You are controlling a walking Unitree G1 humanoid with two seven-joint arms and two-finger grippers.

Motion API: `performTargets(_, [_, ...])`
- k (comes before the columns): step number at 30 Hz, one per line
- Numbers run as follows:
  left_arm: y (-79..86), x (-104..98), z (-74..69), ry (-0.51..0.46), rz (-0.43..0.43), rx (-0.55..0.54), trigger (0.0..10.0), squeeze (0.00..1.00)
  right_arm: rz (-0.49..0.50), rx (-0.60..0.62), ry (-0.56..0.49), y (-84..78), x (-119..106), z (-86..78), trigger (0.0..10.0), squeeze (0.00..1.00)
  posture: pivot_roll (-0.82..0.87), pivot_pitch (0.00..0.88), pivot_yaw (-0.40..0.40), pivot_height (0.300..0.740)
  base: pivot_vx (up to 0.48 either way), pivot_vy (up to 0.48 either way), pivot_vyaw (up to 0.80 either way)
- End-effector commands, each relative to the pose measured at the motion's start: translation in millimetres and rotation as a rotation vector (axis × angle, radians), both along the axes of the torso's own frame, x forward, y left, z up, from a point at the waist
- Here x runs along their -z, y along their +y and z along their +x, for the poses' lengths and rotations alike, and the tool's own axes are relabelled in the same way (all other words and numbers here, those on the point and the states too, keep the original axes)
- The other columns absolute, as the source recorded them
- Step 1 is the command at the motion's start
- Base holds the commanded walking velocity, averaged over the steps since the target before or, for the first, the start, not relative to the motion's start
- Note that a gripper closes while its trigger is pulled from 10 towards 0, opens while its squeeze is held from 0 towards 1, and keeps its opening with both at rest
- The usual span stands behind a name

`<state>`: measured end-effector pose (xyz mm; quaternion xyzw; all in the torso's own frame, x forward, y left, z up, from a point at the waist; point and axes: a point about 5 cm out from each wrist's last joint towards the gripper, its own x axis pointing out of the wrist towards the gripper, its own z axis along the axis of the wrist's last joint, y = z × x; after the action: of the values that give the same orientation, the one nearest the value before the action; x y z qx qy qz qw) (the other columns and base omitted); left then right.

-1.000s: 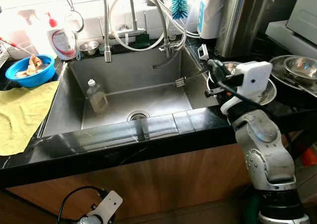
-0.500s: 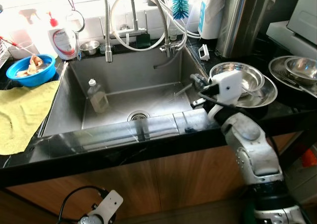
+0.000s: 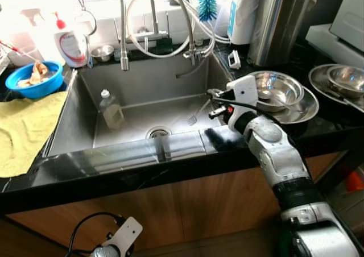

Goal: Kitchen organization

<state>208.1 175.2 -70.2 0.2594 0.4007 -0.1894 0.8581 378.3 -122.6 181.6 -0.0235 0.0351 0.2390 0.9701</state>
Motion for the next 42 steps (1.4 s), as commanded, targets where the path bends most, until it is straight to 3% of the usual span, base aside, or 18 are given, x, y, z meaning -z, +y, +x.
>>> performTargets(1, [4.4,0.4,-0.8,0.006,0.001,-0.032,10.0,0.00,0.028,-0.019,0.025,3.5,-0.2,3.9,10.0,0.00,-0.12,0.000,0.049,0.740,0.000,0.000,0.00])
performTargets(11, [3.7,0.1,-0.2,0.003,-0.002,-0.036,10.0,0.00,0.012,0.021,0.127,-4.7,6.7,16.9,10.0,0.00,-0.10,0.000,0.039,0.740,0.000,0.000,0.00])
performTargets(18, [4.5,0.6,-1.2,0.003,-0.001,-0.044,10.0,0.00,0.007,0.019,0.129,-5.4,2.1,23.7,10.0,0.00,-0.10,0.000,0.033,0.740,0.000,0.000,0.00])
performTargets(19, [4.6,0.7,-1.5,0.003,-0.001,-0.044,10.0,0.00,0.009,0.018,0.128,-5.2,1.6,24.2,10.0,0.04,-0.10,0.000,0.033,0.740,0.000,0.000,0.00])
performTargets(20, [4.8,0.8,-1.7,0.004,0.000,-0.045,10.0,0.00,0.009,0.017,0.128,-5.0,1.4,24.5,10.0,0.09,-0.10,0.000,0.033,0.740,0.000,0.000,0.00])
performTargets(21, [5.2,1.0,-2.2,0.005,0.000,-0.045,10.0,0.00,0.008,0.014,0.127,-5.0,1.3,24.7,10.0,0.94,-0.10,0.000,0.033,0.740,0.000,0.000,0.00])
performTargets(22, [5.5,1.1,-2.4,0.006,0.001,-0.045,10.0,0.00,0.007,0.014,0.127,-5.2,1.3,24.8,10.0,0.95,-0.10,0.000,0.033,0.740,0.000,0.000,0.00])
performTargets(29, [6.0,1.2,-2.5,0.006,0.003,-0.045,10.0,0.00,0.005,0.011,0.122,-5.3,0.3,26.0,10.0,0.95,-0.10,0.000,0.031,0.740,0.000,0.000,0.00])
performTargets(34, [5.8,1.0,-2.2,0.006,0.003,-0.043,10.0,0.00,0.007,0.014,0.115,-4.8,-0.8,26.9,10.0,0.85,-0.10,0.000,0.032,0.740,0.000,0.000,0.00])
performTargets(35, [5.6,1.1,-2.3,0.006,0.003,-0.042,10.0,0.00,0.009,0.012,0.108,-3.9,-2.0,27.3,10.0,0.00,-0.10,0.000,0.033,0.740,0.000,0.000,0.00])
performTargets(41, [5.5,1.2,-2.5,0.009,0.004,-0.039,10.0,0.00,0.011,0.009,0.107,-2.5,-1.5,27.5,10.0,0.00,-0.10,0.000,0.034,0.740,0.000,0.000,0.00])
performTargets(42, [5.6,1.2,-2.5,0.009,0.004,-0.039,10.0,0.00,0.013,0.006,0.110,-1.9,-1.0,27.4,10.0,0.07,-0.10,0.000,0.033,0.740,0.000,0.000,0.00])
